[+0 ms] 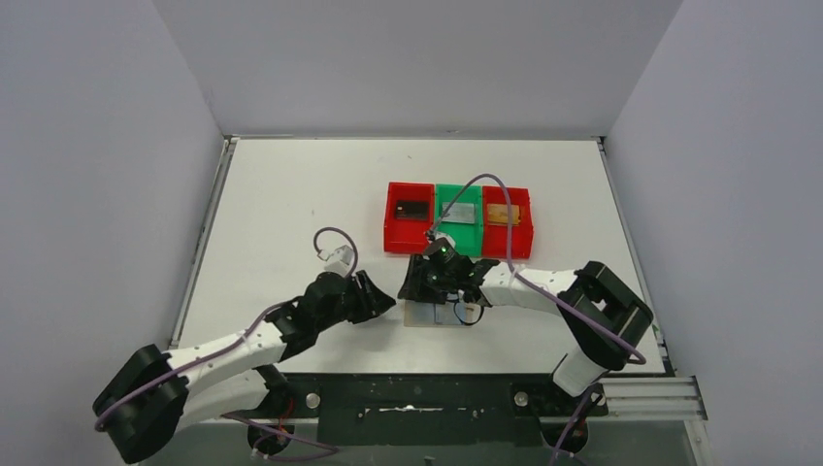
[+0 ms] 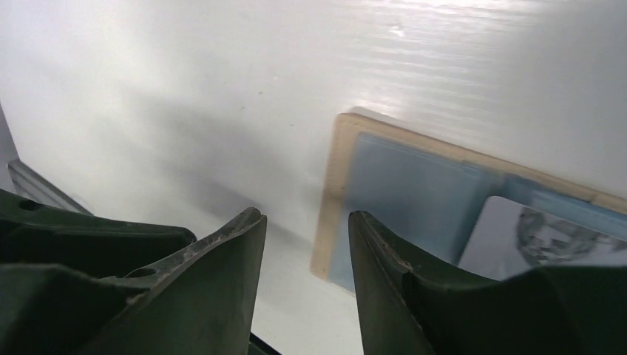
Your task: Take the credit cards out of the card holder
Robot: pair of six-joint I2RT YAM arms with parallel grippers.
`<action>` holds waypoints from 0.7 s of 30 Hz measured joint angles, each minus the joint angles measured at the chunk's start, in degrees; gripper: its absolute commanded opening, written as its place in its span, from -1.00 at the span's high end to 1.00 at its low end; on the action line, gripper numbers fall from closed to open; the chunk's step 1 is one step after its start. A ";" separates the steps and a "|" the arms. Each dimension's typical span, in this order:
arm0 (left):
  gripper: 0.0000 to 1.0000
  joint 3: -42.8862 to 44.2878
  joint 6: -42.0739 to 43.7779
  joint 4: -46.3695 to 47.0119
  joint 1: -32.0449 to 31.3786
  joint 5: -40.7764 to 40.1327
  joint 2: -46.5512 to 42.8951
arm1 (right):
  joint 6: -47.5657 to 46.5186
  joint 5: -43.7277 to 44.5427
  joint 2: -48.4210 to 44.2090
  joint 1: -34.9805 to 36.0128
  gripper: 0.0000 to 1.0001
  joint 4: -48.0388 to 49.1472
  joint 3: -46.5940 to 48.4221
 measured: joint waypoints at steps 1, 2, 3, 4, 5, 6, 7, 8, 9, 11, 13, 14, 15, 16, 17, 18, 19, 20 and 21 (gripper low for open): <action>0.16 -0.63 -0.55 -1.27 0.00 -1.75 -3.65 | -0.50 -0.22 0.00 0.24 0.02 0.07 0.37; 0.13 -0.94 -1.16 -2.64 0.02 -3.34 -6.82 | -0.94 -0.46 -0.31 0.57 0.01 0.17 0.59; 0.10 -1.07 -1.49 -3.80 0.02 -4.79 -9.57 | -1.31 -0.79 -0.96 0.87 0.00 0.13 0.59; 0.09 -1.09 -1.68 -4.94 0.02 -6.03 -12.00 | -1.53 -0.81 -1.70 0.90 -0.01 -0.04 0.57; 0.08 -1.09 -1.73 -5.62 0.07 -6.75 -13.66 | -1.73 -0.61 -2.73 0.83 -0.01 -0.31 0.52; 0.08 -1.09 -1.68 -6.23 0.15 -7.41 -15.21 | -1.86 -0.04 -4.11 0.68 -0.01 -0.76 0.46; 0.07 -1.09 -1.64 -6.45 0.20 -7.72 -16.11 | -1.86 0.85 -6.21 0.37 0.00 -1.22 0.11; 0.07 -1.09 -1.44 -6.40 0.26 -7.76 -16.37 | -1.79 1.73 -7.98 -0.07 0.02 -1.81 -0.22; 0.07 -1.07 -1.22 -6.23 0.31 -7.61 -15.96 | -1.60 2.86 -10.27 -0.83 0.04 -2.86 -0.70; 0.07 -0.63 -0.68 -5.44 0.39 -6.23 -13.18 | -1.07 5.09 -14.53 -3.41 0.08 -4.66 -2.21; 0.07 0.87 0.20 -4.22 0.46 -3.76 -7.85 | -0.57 6.80 -18.14 -6.91 0.12 -6.16 -4.70; 0.07 1.84 0.44 -3.21 0.46 -2.21 -4.90 | -0.50 7.43 -19.50 -8.59 0.14 -6.99 -6.14; 0.07 2.62 0.59 -2.05 0.44 -0.87 -2.54 | -0.33 7.93 -20.39 -9.86 0.15 -7.52 -7.32; 0.07 3.67 0.76 -0.55 0.44 0.72 0.31 | -0.26 8.28 -21.35 -11.06 0.17 -8.17 -8.85; 0.07 4.68 0.81 1.18 0.44 2.32 2.99 | -0.20 8.39 -22.18 -11.89 0.18 -9.14 -10.23; 0.07 5.53 0.85 2.64 0.44 3.61 5.09 | -0.13 8.35 -22.88 -12.37 0.19 -9.90 -11.43; 0.07 6.51 0.85 4.09 0.44 5.16 7.34 | -0.09 8.33 -23.34 -12.63 0.21 -10.32 -12.24; 0.07 7.63 0.85 5.62 0.44 6.58 9.66 | -0.09 8.07 -23.96 -12.81 0.23 -10.93 -13.11; 0.07 8.87 0.83 7.15 0.44 7.93 12.13 | -0.09 7.80 -24.17 -12.96 0.24 -11.13 -13.49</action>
